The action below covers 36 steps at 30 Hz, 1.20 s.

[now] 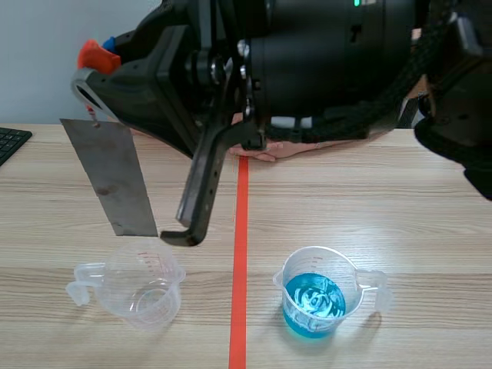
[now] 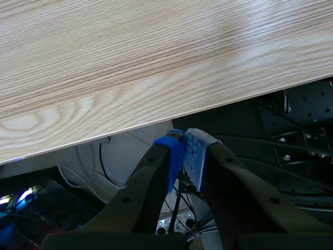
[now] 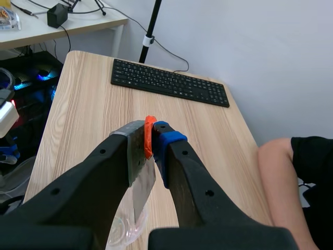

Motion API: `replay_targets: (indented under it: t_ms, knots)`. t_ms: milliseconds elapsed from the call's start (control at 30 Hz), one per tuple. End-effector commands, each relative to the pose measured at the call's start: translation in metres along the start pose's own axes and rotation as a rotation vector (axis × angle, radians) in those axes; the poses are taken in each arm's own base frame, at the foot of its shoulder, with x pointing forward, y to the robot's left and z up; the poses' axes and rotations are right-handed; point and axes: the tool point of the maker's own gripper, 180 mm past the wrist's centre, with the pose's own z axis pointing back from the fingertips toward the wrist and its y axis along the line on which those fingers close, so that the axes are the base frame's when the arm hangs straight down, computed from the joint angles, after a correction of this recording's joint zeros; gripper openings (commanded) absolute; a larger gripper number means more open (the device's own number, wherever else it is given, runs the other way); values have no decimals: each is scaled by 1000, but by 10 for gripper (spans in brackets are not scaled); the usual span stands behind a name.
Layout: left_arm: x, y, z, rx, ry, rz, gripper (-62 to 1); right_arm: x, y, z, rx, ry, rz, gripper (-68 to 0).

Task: Do the redox reaction experiment.
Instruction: 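Put the plate into the left beaker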

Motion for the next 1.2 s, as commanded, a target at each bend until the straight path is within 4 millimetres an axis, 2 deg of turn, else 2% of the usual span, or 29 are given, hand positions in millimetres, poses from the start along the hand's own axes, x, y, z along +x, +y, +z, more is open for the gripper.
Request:
replay_targets:
  t_ms: [0, 267, 500, 933, 1167]
  knots:
    - [3, -2, 0, -5, -12, 3, -567, 6, -4, -2, -16, -23, -6, -660]
    - [3, -2, 0, -5, -12, 3, -567, 4, 1, -15, -16, -20, -52, -660]
    - [3, -2, 0, -5, -12, 3, -567, 1, -5, -16, -49, -7, -57, -660]
    - [3, -2, 1, -5, -12, 3, -567, -29, -9, -18, -56, 46, -123, -660]
    - [3, -2, 1, -5, -12, 3, -567, -33, -9, -20, -55, 26, -147, -660]
